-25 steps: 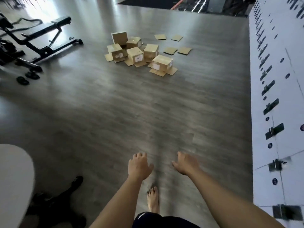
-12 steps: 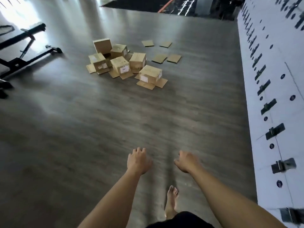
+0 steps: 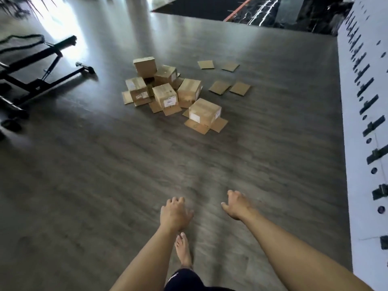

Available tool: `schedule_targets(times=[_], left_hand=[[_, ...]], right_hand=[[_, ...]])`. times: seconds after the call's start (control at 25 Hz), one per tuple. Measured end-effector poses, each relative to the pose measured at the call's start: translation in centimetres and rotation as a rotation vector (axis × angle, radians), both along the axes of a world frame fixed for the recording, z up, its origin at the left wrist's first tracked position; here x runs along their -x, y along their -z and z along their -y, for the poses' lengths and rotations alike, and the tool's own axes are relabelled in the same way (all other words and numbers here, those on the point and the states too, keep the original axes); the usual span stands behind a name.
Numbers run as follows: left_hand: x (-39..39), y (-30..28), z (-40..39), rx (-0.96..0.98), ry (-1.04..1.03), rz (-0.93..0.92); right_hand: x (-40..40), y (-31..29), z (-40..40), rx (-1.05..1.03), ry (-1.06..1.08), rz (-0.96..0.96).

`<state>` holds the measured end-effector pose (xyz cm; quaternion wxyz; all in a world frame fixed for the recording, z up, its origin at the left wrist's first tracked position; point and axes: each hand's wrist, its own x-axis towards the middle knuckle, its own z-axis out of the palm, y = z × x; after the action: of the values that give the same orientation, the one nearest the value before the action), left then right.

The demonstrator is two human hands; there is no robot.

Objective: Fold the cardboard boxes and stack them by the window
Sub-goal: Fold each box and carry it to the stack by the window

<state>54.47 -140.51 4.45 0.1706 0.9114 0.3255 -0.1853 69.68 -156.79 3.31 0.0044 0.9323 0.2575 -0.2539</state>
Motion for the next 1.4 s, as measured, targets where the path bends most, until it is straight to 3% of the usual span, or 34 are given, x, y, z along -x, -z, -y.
schedule_targets(times=[0.2, 0.48, 0.84, 1.12, 1.4], left_hand=[[-10.8, 1.9, -9.9, 0.004, 0.028, 0.002], [-28.3, -1.4, -24.0, -0.015, 0.085, 0.061], [-47.4, 0.0, -32.9, -0.004, 0.13, 0.003], [-64.8, -2.3, -41.2, -0.052, 0.062, 0.085], [-76.3, -0.5, -48.0, -0.036, 0.182, 0.039]], right_hand=[[-10.3, 1.7, -8.1, 0.039, 0.046, -0.013], [-25.9, -1.6, -20.8, -0.066, 0.16, -0.026], [-43.5, 2.0, -29.5, -0.045, 0.223, -0.073], [-60.8, 0.3, -38.4, -0.072, 0.219, -0.092], [-70.8, 1.1, -44.7, -0.084, 0.301, -0.091]])
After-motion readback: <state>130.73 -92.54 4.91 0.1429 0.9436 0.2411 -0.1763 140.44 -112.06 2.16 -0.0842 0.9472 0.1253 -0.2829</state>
